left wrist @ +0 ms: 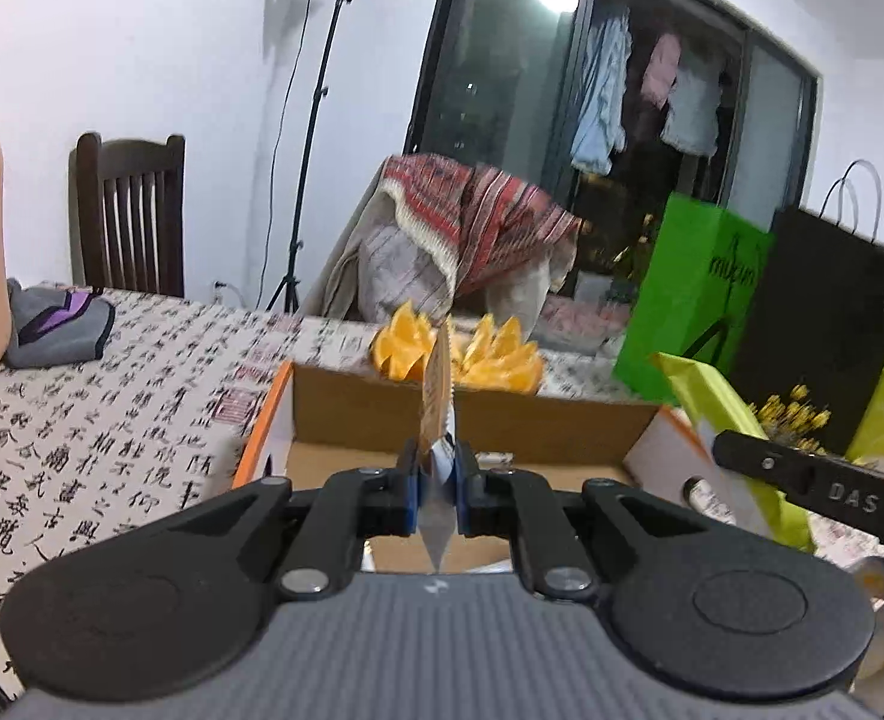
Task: Organize snacks
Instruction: 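Carry both packets over the cardboard box and open both grippers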
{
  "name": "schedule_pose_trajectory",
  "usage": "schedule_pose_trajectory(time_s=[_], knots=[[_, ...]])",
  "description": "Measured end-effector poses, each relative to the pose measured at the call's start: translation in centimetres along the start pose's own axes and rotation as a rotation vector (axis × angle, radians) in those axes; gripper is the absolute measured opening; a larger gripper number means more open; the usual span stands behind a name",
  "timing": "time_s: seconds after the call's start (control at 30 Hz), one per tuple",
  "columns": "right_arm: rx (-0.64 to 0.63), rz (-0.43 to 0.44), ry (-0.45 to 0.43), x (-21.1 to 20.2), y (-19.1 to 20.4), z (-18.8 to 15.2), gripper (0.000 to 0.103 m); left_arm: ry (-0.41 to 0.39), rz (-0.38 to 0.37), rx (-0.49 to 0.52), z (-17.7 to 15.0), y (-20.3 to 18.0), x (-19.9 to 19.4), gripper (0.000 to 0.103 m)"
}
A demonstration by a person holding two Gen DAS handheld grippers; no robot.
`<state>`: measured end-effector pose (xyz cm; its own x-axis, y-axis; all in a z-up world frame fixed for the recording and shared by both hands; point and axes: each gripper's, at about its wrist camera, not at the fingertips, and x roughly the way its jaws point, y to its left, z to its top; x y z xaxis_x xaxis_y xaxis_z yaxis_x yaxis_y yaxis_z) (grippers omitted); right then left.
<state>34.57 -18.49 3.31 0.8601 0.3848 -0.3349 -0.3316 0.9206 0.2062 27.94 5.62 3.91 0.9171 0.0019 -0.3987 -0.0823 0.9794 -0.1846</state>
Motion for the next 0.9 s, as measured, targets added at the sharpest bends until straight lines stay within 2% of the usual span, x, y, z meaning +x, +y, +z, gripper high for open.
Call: schedule_pose_trajectory(time_s=[0.43,0.5,0.53,0.57,0.6,0.67,0.73,0.9], knots=[[-0.04,-0.016,0.017,0.3,0.2,-0.8,0.034,-0.009,-0.013,0.038,-1.4,-0.2,0.6,0.013],[-0.032,-0.021,0.012,0.1,0.1,-0.8,0.047,-0.011,-0.016,0.045,-1.4,-0.2,0.5,0.017],[-0.023,-0.022,0.013,0.1,0.0,-0.8,0.062,-0.016,-0.016,0.045,-1.4,-0.3,0.4,0.026],[-0.017,-0.021,0.01,0.0,-0.1,-0.8,0.075,-0.021,-0.015,0.04,-1.3,-0.3,0.3,0.045],[-0.012,-0.02,0.006,-0.1,-0.2,-0.8,0.08,-0.031,-0.003,0.032,-1.4,-0.2,0.1,0.055],[-0.001,-0.018,-0.003,-0.4,-0.3,-0.7,0.094,-0.057,0.029,0.019,-1.3,0.0,-0.4,0.089],[0.009,-0.019,-0.011,-0.6,-0.5,-0.6,0.103,-0.088,0.051,-0.006,-1.2,0.3,-1.0,0.103],[0.019,-0.033,-0.015,-0.9,-0.8,-0.5,0.103,-0.085,0.064,-0.037,-0.9,0.6,-1.1,0.103]])
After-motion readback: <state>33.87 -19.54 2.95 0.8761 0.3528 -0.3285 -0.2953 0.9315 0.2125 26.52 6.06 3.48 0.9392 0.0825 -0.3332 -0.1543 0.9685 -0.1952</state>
